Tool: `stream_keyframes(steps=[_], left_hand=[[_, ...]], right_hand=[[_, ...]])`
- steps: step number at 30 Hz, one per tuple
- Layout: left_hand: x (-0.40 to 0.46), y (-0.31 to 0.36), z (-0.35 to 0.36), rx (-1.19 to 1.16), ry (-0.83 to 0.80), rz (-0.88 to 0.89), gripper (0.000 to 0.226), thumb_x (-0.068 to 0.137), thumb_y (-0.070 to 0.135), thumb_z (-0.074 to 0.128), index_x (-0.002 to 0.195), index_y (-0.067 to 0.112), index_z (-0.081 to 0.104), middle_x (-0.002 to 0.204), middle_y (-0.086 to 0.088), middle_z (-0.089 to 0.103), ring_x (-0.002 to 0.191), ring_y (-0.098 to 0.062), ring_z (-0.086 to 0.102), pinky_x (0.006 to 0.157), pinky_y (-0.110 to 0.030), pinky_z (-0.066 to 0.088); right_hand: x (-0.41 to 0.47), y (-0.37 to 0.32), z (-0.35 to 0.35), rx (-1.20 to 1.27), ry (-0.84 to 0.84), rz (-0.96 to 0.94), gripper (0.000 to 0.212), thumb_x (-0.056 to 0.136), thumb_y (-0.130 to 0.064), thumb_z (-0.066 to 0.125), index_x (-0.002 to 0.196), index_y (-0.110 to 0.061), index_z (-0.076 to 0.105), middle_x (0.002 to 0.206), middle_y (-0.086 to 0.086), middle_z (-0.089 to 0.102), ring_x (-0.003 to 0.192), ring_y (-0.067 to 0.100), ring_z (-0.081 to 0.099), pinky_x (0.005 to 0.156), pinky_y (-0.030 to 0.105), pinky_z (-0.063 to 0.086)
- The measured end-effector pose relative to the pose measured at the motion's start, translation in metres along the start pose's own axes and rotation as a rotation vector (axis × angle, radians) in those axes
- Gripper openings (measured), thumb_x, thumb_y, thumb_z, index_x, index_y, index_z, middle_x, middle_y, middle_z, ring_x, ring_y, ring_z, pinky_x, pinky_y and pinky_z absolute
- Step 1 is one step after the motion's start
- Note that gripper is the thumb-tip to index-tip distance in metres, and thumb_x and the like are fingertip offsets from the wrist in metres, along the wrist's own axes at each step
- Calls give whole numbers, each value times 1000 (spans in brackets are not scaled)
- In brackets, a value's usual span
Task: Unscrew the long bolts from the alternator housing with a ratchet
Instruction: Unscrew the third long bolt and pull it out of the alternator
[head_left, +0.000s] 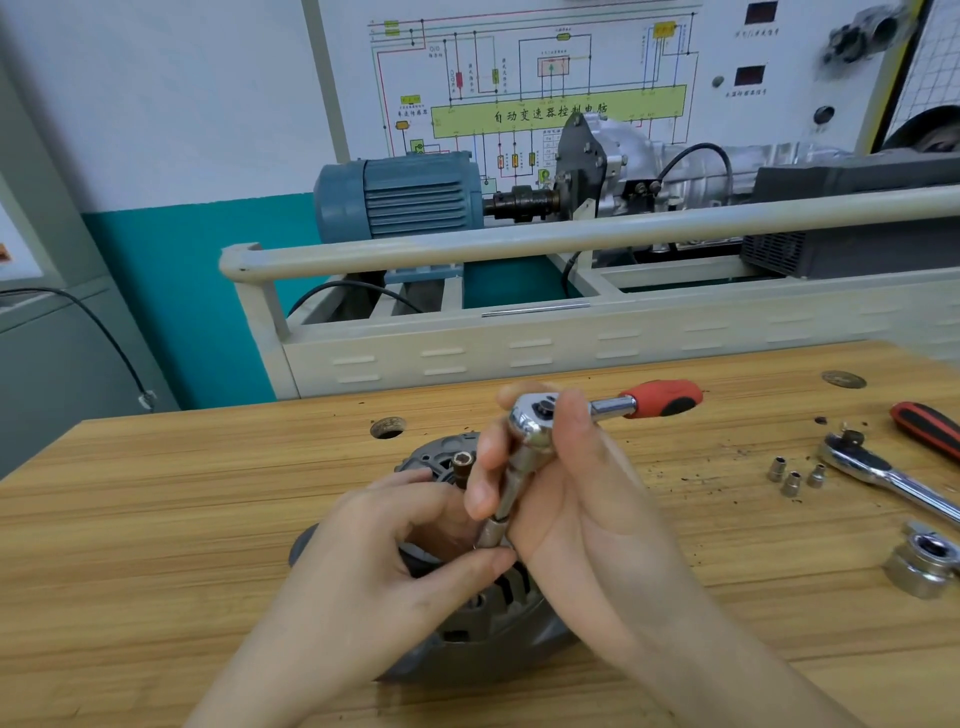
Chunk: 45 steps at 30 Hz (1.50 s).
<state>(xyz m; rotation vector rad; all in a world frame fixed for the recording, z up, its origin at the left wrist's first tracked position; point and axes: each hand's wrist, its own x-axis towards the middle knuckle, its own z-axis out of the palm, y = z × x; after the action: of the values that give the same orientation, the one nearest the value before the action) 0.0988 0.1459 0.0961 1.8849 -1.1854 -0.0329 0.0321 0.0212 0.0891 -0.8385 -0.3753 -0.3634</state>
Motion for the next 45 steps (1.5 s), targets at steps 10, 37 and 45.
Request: stream_keyframes(steps=[10, 37, 45], left_hand=[[1, 1, -1, 25, -31, 7, 41, 60, 55, 58, 68, 16, 69, 70, 3, 69, 69, -12, 64, 80, -19, 39], [-1, -4, -5, -92, -82, 31, 37, 67, 45, 61, 80, 11, 67, 68, 12, 70, 62, -2, 66, 69, 0, 40], [-1, -3, -5, -111, -89, 60, 26, 71, 43, 60, 90, 27, 65, 77, 13, 72, 72, -3, 67, 64, -13, 50]], right_hand=[[-3, -3, 1, 38, 13, 27, 31, 80, -43, 48, 81, -17, 66, 70, 4, 66, 61, 17, 59, 61, 27, 49], [-3, 0, 4, -5, -17, -16, 28, 79, -37, 61, 94, -14, 64, 85, 7, 67, 71, 16, 60, 70, 26, 49], [-1, 2, 3, -55, -17, -29, 32, 79, -42, 63, 102, -19, 66, 89, 5, 68, 74, 13, 63, 73, 25, 51]])
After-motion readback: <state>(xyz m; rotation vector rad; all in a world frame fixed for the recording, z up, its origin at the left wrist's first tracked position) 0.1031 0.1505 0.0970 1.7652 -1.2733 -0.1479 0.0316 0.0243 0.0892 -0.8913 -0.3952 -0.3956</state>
